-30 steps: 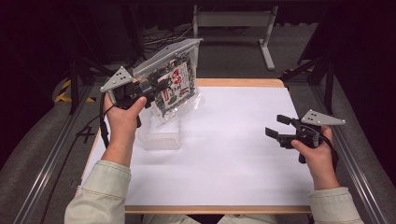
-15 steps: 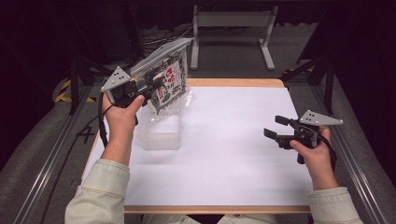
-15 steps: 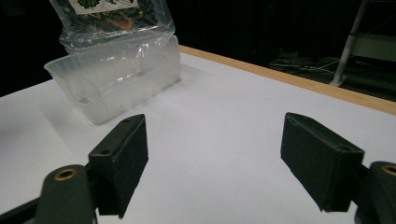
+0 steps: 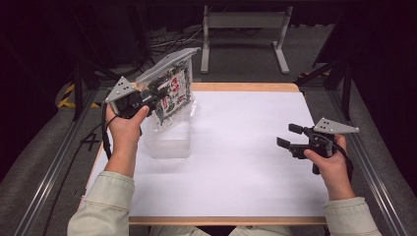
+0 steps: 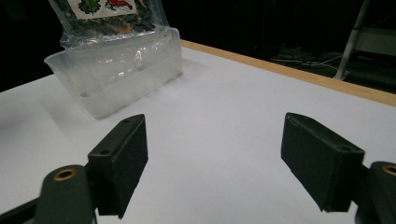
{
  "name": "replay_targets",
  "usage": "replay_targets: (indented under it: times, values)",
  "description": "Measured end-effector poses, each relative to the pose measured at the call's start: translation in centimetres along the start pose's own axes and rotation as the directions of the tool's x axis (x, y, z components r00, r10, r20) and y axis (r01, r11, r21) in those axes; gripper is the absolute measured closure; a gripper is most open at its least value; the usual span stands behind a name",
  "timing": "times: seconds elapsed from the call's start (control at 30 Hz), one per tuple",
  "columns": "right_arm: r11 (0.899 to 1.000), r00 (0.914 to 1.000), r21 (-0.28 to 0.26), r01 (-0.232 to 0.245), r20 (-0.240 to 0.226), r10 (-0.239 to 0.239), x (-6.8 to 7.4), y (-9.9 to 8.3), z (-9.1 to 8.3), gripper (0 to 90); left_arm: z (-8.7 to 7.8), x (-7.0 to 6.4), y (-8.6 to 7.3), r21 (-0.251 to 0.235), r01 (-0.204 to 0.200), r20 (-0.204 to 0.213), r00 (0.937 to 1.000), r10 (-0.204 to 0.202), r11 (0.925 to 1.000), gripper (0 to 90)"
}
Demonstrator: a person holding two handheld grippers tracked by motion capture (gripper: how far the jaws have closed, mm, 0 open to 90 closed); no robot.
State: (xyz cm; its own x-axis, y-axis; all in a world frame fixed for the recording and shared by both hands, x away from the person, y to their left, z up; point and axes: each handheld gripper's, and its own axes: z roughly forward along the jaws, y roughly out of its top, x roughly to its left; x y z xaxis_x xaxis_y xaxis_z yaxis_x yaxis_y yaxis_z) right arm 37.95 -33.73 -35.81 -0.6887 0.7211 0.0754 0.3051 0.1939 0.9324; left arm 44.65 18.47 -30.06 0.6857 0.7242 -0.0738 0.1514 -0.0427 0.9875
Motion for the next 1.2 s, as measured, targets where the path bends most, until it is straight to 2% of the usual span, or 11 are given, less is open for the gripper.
replay_targets:
  times: [0.33, 0.47, 0.77, 1.2]
  values:
    - [1.000, 1.0000, 0.012, 0.000, -0.009, 0.000, 0.1, -0.2, 0.4, 23.4, -0.3, 0.7, -1.0, 0.013, 0.005, -0.022, 0.9998, -0.004, 0.9999, 72.2]
    - [1.000, 1.0000, 0.017, -0.003, -0.008, 0.004, 0.0, -0.3, 0.4, 23.4, -0.1, 0.7, -1.3, 0.036, -0.011, -0.032, 0.9994, 0.012, 0.9993, 72.1]
    - [1.000, 0.9999, 0.019, -0.007, -0.012, 0.007, 0.1, -0.3, 0.4, 23.0, 0.5, 1.2, -2.5, 0.062, -0.003, -0.050, 0.9988, 0.006, 0.9981, 72.1]
    - [1.000, 0.9998, 0.027, -0.006, -0.017, 0.006, 0.0, -0.5, 0.7, 22.7, 1.1, 1.7, -3.8, 0.088, 0.015, -0.036, 0.9993, -0.012, 0.9960, 72.0]
